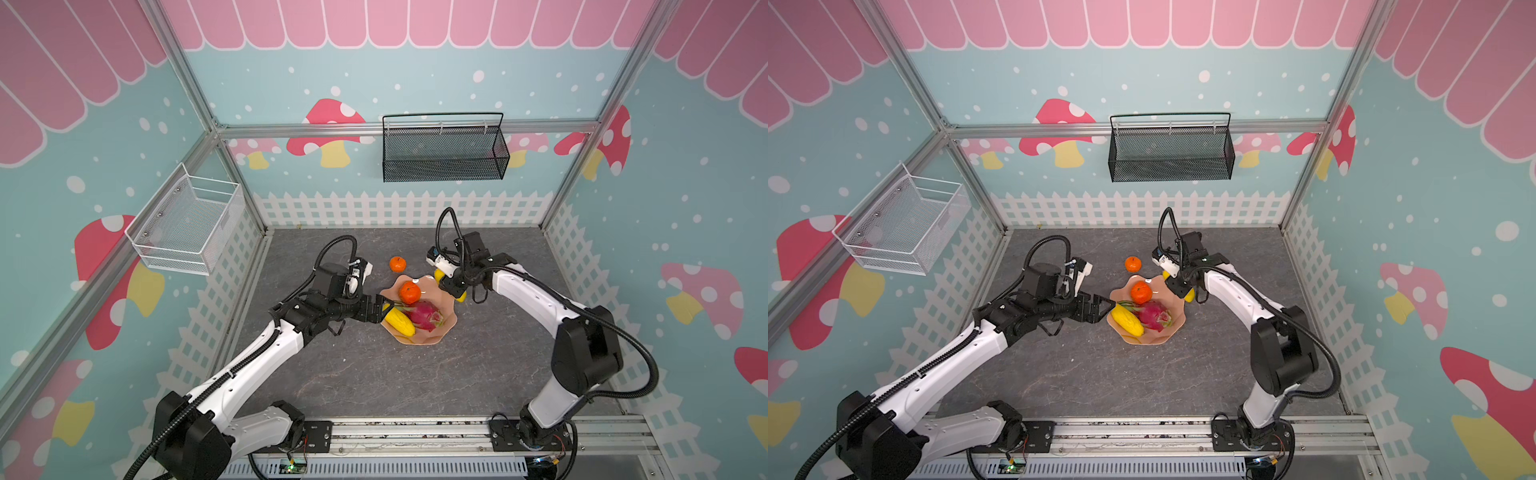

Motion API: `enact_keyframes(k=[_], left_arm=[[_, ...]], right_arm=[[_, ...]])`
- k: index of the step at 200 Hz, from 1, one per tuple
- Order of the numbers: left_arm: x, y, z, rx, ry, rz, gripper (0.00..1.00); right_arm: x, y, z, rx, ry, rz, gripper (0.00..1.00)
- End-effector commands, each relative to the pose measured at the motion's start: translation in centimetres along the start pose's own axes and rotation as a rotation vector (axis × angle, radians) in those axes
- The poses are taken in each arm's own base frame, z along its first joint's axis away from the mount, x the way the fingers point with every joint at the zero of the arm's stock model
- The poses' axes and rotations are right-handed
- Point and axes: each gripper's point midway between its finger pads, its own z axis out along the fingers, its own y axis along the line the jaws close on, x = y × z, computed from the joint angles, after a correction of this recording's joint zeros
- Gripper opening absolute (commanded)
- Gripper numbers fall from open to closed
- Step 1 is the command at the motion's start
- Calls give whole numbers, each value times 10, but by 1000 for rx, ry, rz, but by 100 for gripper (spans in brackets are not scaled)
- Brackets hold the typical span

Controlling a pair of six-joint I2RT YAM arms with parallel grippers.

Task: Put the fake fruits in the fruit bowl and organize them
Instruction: 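Grasp the other yellow fruit with the right gripper and carry it over the bowl, then release the yellow fruit into the bowl with right gripper while left reaches far tangerine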

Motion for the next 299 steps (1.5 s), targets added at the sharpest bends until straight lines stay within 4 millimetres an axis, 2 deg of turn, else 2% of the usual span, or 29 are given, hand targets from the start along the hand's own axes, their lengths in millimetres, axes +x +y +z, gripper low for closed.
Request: enact_keyframes(k=[1,21,42,99,132,147,157,168,210,230,232,237,263,291,299], left_arm=[[-7,10,-10,-75,-30,-16,100],[-8,11,-13,-85,-37,-21,100],[-8,11,-13,-86,-38,-26,100],[-5,14,-7,-91,-22,-33,100],[-3,15,-5,-88,-14,-36,100],[-2,14,-6,-86,-15,-37,100],[-2,14,-7,-86,-15,-36,100],[-1,14,-7,-85,-15,-37,100],[2,15,-8,-85,-14,-40,100],[1,15,-9,-87,-19,-39,100],[1,15,-9,-87,-20,-39,100],[0,15,-9,-90,-21,-37,100],[-17,18,-3,-123,-40,-36,100],[-42,45,13,-282,-58,-74,98],[-50,54,22,-327,-61,-79,97]], right_arm=[[-10,-5,7,-15,-1,62,41],[-13,-3,12,-40,-8,60,41],[-15,8,14,-103,-20,55,42],[0,33,27,-221,40,54,45],[4,38,34,-237,64,58,46],[4,42,35,-255,68,53,49],[3,45,35,-263,68,47,55],[2,46,35,-271,68,42,56],[-6,39,33,-244,53,40,58],[-14,32,27,-213,35,35,72],[-15,31,26,-209,32,33,76],[-18,29,24,-198,26,30,99],[-35,16,5,-127,-36,20,98],[-52,-6,-26,26,-150,39,98],[-56,-5,-37,48,-208,39,98]])
